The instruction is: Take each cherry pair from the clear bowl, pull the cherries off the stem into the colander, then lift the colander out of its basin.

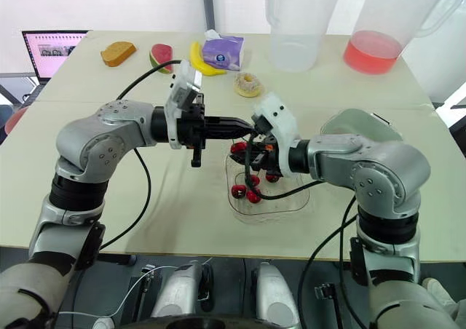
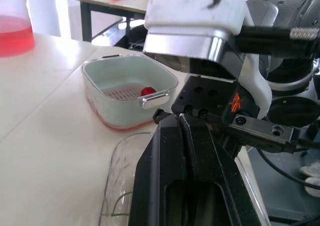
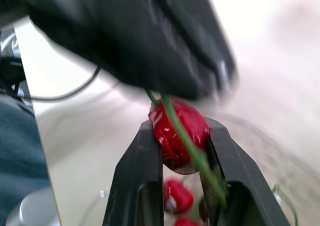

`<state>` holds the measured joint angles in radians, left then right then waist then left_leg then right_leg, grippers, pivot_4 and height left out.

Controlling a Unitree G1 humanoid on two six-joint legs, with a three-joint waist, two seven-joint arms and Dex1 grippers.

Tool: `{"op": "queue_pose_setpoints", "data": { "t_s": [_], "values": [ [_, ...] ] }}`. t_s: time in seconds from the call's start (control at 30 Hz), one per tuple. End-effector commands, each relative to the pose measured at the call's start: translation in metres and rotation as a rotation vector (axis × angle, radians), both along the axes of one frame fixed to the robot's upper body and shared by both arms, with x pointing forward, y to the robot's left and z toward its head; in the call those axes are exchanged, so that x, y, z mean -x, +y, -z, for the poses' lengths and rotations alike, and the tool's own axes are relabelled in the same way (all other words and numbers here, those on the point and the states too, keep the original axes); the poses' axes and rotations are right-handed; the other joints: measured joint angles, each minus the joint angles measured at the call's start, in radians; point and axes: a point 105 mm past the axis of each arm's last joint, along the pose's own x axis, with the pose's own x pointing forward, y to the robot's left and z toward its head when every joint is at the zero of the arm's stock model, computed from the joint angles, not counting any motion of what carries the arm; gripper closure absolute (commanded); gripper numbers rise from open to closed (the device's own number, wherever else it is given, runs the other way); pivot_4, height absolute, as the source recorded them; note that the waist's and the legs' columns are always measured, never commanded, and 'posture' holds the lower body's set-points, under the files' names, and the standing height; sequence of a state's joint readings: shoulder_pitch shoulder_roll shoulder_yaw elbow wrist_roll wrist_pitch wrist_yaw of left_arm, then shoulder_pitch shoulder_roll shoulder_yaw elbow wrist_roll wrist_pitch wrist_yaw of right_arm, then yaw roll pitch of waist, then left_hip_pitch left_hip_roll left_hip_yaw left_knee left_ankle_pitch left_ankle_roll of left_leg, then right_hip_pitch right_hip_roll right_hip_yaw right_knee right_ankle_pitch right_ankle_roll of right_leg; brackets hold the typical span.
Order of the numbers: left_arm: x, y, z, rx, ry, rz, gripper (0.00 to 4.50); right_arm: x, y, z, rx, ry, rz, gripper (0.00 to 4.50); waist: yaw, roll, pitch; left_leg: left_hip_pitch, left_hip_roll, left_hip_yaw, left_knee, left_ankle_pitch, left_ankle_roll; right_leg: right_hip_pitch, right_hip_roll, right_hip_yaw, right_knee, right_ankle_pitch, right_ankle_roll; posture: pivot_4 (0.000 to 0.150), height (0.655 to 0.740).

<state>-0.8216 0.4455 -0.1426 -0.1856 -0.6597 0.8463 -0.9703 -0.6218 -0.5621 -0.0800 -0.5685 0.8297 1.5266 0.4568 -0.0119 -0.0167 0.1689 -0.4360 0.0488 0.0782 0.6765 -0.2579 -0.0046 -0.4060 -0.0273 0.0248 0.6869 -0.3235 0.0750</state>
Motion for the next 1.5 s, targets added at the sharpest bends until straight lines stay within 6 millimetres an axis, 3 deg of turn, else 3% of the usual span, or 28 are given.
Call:
{"op": "queue_pose_setpoints", "data": {
  "t_s": [0.03,0.3,0.4,0.5,0.6,0.73,0.83,1.03,1.3,1.5],
  "values": [
    [0.006,0.001,-0.016,0.036,-0.063,0.012,4.5,0.003,-0.01,0.013,0.034,0.037,0.035,4.03,-0.002,0.0,0.0,0.0,0.0,0.0,0.0,0.0,0.0,0.0,0.0,0.0,0.0,0.0,0.0,0.15,0.74],
    [0.006,0.002,-0.015,0.035,-0.058,0.007,4.5,0.0,-0.018,0.006,-0.013,0.012,0.092,4.03,-0.004,0.0,0.0,0.0,0.001,0.0,0.0,0.0,0.0,-0.001,0.001,0.0,0.0,0.0,0.0,0.15,0.74],
    [0.007,0.002,-0.015,0.033,-0.057,0.008,4.5,0.0,-0.033,-0.002,-0.026,-0.006,0.138,4.03,-0.001,0.0,0.0,0.0,0.0,0.0,0.0,0.0,0.0,-0.001,0.001,0.0,0.0,0.0,0.0,0.15,0.74],
    [0.007,0.003,-0.014,0.03,-0.056,0.006,4.5,-0.005,-0.078,-0.012,0.005,-0.051,0.319,4.03,0.005,0.0,0.0,0.0,-0.001,0.0,0.0,0.0,0.0,0.0,0.0,0.0,0.0,0.0,0.0,0.15,0.74],
    [0.007,0.004,-0.013,0.029,-0.053,0.004,4.5,-0.009,-0.11,-0.018,0.04,-0.085,0.455,4.03,0.001,0.0,0.0,-0.001,-0.001,0.0,0.0,-0.001,0.001,0.0,0.0,0.0,-0.002,0.001,0.001,0.15,0.74],
    [0.008,0.003,-0.01,0.029,-0.042,0.006,4.5,-0.018,-0.188,-0.023,0.13,-0.138,0.835,4.03,-0.001,0.0,0.0,-0.001,0.0,0.0,0.0,-0.001,0.001,0.0,0.0,0.0,-0.002,0.001,0.002,0.15,0.74],
    [0.009,0.001,-0.009,0.032,-0.038,0.008,4.5,-0.021,-0.213,-0.013,0.193,-0.129,0.955,4.03,-0.004,0.0,0.0,-0.001,0.0,0.001,0.0,0.0,0.001,0.0,0.001,0.001,-0.002,0.001,0.002,0.15,0.74],
    [0.01,0.0,-0.008,0.033,-0.036,0.011,4.5,-0.035,-0.235,0.002,0.238,-0.116,1.056,4.03,-0.002,0.001,0.0,-0.001,0.0,0.001,0.0,0.0,0.0,-0.001,0.002,0.001,-0.002,0.001,0.002,0.15,0.74],
    [0.009,0.001,-0.007,0.032,-0.038,0.004,4.5,-0.043,-0.237,0.014,0.234,-0.083,1.05,4.03,0.002,0.001,0.0,-0.001,-0.001,0.001,0.0,0.0,0.0,0.0,0.002,0.001,-0.002,0.001,0.002,0.15,0.74],
    [0.009,0.002,-0.008,0.032,-0.038,-0.003,4.5,-0.046,-0.232,0.004,0.188,-0.116,1.054,1.35,0.002,0.001,0.0,-0.001,-0.001,0.001,0.0,0.0,0.0,0.0,0.002,0.001,-0.002,0.001,0.002,0.15,0.74]
  ]
}}
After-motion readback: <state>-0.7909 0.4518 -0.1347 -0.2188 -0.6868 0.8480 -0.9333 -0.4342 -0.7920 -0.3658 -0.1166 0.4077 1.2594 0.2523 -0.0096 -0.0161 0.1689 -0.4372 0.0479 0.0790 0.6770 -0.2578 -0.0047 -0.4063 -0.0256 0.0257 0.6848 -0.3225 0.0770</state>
